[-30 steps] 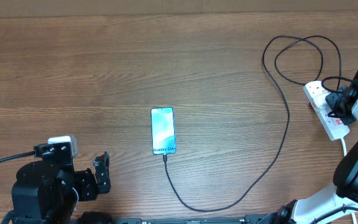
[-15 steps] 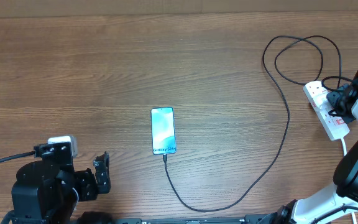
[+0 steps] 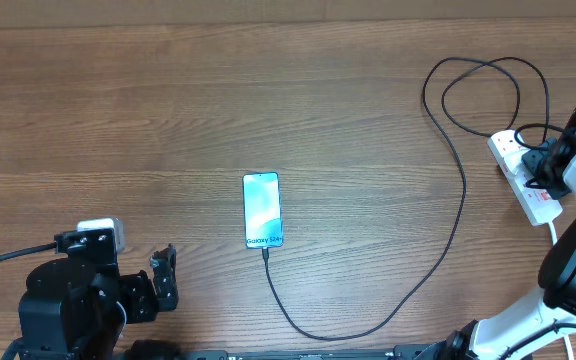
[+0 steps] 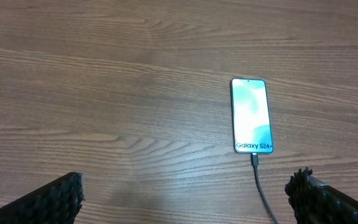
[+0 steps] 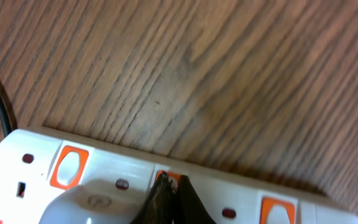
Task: Plug charger to phone and switch on socket
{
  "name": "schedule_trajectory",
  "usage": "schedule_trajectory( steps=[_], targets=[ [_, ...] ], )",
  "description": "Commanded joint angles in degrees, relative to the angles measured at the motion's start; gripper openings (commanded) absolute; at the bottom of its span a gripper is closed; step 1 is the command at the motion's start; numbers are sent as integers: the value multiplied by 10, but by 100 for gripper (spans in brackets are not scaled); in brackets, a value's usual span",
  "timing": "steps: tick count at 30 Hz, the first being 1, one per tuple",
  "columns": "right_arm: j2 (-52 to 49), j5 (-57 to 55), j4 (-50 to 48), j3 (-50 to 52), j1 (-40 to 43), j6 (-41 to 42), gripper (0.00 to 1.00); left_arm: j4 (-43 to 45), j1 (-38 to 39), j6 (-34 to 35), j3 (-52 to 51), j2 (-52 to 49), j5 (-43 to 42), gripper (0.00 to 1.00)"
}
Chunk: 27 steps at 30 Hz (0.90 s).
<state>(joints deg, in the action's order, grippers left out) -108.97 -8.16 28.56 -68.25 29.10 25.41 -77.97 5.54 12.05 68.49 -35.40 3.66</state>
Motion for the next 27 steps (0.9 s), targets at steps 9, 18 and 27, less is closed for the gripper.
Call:
schedule_trajectory(
  steps=[9,18,27],
  targets=[
    [-22,73,2,-4,-31,-94,4,2,2,8,-2,2,-5,100],
    [-22,72,33,-4,-43,-94,4,2,2,8,-2,2,-5,100],
    [-22,72,42,-4,-43,-94,4,2,2,8,-2,2,-5,100]
  ],
)
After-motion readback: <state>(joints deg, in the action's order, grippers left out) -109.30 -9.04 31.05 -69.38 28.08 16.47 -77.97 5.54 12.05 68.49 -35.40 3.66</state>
